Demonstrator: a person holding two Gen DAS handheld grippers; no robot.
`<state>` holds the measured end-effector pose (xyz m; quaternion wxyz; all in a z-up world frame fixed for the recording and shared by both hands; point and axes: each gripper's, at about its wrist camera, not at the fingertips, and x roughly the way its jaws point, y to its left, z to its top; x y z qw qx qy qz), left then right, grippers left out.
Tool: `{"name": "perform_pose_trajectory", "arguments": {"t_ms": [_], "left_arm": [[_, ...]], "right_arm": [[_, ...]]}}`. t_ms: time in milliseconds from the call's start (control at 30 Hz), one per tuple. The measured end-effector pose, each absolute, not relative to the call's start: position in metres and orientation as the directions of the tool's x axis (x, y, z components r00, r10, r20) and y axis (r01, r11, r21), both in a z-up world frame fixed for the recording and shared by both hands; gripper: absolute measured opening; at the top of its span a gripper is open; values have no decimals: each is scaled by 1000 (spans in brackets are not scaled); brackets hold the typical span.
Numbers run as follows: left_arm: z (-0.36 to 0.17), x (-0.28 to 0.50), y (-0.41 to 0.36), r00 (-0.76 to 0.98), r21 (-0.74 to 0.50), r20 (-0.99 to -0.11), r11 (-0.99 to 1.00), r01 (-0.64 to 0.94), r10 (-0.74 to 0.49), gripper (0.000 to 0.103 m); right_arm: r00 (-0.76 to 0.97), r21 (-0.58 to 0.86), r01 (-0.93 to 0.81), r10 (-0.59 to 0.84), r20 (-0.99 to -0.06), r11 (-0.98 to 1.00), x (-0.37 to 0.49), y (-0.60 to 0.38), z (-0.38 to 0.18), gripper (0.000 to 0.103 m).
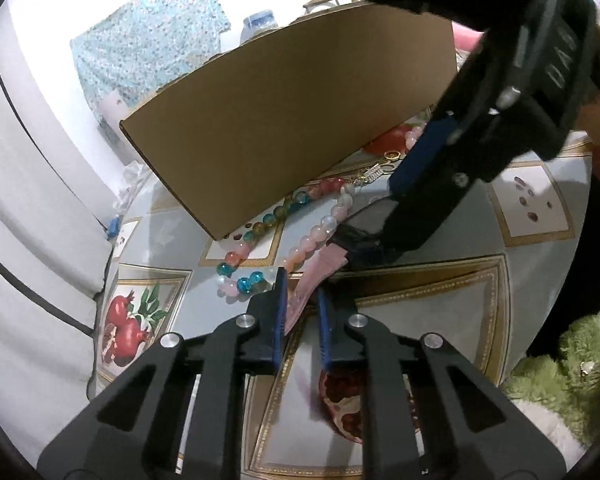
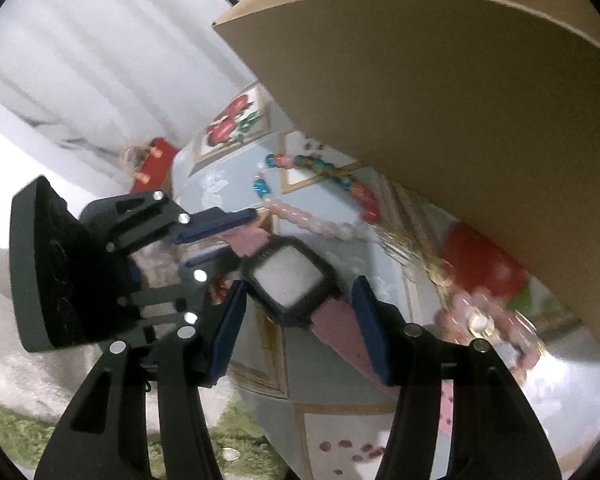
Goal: Organize jewelry
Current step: 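Lift the watch with the right tool and lower it into the cardboard box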
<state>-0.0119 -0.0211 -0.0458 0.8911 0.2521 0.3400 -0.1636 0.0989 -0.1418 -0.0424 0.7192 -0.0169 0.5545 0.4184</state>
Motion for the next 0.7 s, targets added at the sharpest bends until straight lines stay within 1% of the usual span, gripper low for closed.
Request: {"name": "perform_pose_trajectory", "arguments": {"t_ms": [33, 200, 300, 333, 367, 400, 433, 467, 500, 567, 633, 700], "left_arm": [[-46, -12, -21, 714, 342, -690, 817, 465, -118, 13], [-46, -10, -25, 712, 350, -691, 805, 479, -123, 12], [-44, -7, -24, 703, 329, -699, 812, 483, -135, 12], [-43, -6, -23, 698, 319, -702, 816, 483, -140, 12], [-43, -6, -22, 695, 309, -704, 819, 483, -144, 12], [-42, -4, -22, 694, 303, -705, 822, 483, -147, 12], [-42, -4, -22, 694, 303, -705, 822, 482, -148, 12], [-42, -5, -21, 694, 304, -705, 822, 482, -146, 12], [-42, -5, -21, 693, 303, -705, 822, 482, -147, 11], [-39, -3, -20, 686, 282, -710, 827, 486, -162, 5], [-29, 2, -16, 683, 255, -707, 833, 491, -186, 3], [-4, -1, -11, 692, 210, -682, 844, 494, -235, 2]], "right_arm": [[66, 416, -623, 575, -816, 662, 94, -147, -41, 60], [203, 301, -646, 538, -818, 702, 68, -162, -38, 60], [298, 182, -652, 470, -831, 736, 56, -164, -38, 60], [344, 112, -644, 417, -841, 757, 53, -161, -41, 58], [376, 63, -637, 381, -845, 768, 50, -160, -42, 51], [408, 17, -631, 350, -843, 775, 47, -158, -44, 50], [433, -5, -621, 337, -836, 784, 44, -157, -44, 43], [453, -17, -602, 324, -831, 798, 43, -158, -44, 34], [474, -29, -582, 310, -824, 813, 42, -158, -44, 30], [523, -50, -545, 293, -801, 837, 38, -158, -42, 12], [574, -84, -509, 265, -775, 857, 32, -157, -35, 7], [636, -113, -472, 250, -730, 874, 23, -155, -16, 5]]}}
